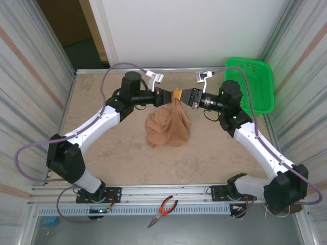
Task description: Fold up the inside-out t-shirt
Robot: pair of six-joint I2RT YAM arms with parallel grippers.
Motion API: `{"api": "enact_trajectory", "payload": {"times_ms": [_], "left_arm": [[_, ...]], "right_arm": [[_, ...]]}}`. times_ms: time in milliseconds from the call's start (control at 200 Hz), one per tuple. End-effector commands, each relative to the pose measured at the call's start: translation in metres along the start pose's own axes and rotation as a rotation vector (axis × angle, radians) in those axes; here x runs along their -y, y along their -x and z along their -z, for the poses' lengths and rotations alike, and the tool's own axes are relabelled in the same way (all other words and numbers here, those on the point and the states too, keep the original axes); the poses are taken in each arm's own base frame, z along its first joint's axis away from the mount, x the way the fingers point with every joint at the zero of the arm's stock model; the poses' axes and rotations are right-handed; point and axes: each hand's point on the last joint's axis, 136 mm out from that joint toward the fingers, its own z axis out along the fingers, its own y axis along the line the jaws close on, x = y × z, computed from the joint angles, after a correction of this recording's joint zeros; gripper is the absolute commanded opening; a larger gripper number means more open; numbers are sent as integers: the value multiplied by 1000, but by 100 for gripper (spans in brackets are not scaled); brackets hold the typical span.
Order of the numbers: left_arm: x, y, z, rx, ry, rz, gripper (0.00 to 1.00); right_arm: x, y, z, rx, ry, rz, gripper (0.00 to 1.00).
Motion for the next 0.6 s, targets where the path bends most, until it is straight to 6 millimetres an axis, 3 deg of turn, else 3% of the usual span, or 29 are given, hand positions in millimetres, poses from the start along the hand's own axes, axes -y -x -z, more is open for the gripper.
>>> {"api": "enact_trajectory", "payload": {"times_ms": [0,150,311,456,541,596], "left_arm": [[22,11,2,5,-67,-52,0],[39,23,33,67,-96,-76,0],[68,37,67,155,-219,-66,0],[72,45,81,210,-269,-33,0],[66,43,82,206,-261,-22,0],[62,41,81,203,-255,-19,0]], "right_arm": [[1,13,18,64,-18,31,0],[47,19,43,127,-166,-25,0],[101,4,46,140,-301,-112,0],[125,-5,44,150,-329,-165,0],[127,-8,42,132,-329,-176,0],[121,-8,43,120,-332,-164,28]]}}
